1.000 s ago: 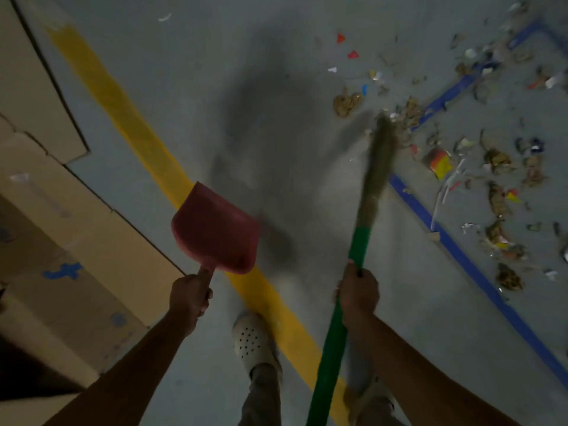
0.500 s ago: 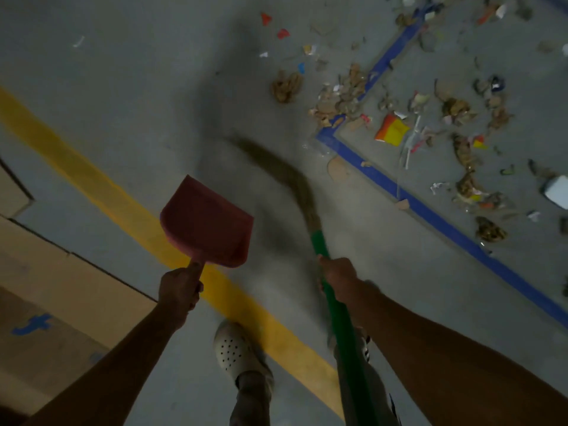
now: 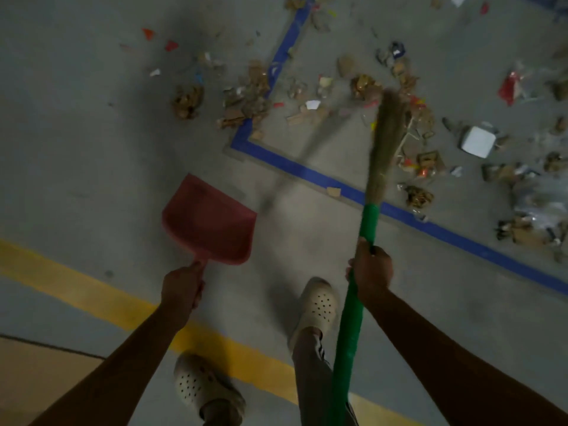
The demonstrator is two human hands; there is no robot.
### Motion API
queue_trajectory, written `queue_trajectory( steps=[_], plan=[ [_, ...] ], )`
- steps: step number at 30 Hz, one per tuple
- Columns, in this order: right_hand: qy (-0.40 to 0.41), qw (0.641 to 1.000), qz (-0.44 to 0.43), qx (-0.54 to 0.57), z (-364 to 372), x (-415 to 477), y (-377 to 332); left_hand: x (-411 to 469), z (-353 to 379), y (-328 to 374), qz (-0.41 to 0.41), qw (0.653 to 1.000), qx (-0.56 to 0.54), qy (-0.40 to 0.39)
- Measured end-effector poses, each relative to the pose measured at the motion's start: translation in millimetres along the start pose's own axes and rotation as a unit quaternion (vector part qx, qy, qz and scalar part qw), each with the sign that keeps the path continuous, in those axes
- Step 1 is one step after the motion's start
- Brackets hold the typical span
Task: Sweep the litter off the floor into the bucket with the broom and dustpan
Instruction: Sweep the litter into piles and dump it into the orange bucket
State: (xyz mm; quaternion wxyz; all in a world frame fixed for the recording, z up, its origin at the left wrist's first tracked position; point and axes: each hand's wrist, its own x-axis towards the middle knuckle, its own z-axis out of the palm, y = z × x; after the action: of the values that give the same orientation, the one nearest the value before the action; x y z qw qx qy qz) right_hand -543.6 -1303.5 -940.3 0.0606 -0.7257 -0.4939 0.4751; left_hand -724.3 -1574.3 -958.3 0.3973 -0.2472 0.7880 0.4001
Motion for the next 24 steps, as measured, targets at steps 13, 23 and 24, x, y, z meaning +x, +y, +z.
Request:
queue_trajectory(
  steps=[13,23,24],
  plan=[
    [-0.164,0.953,0.114,-0.228,-54,68,70,-6,75,33,-0.004,0.996,0.081,-0.022],
    [0.102,0.979,0.155,0.085,-122,127,4,6,162,90,0.032,0.992,0.106,-0.056],
    [0.103,0.979,0.147,0.1,-123,126,-4,5,168,96,0.038,0.992,0.112,-0.054]
  ],
)
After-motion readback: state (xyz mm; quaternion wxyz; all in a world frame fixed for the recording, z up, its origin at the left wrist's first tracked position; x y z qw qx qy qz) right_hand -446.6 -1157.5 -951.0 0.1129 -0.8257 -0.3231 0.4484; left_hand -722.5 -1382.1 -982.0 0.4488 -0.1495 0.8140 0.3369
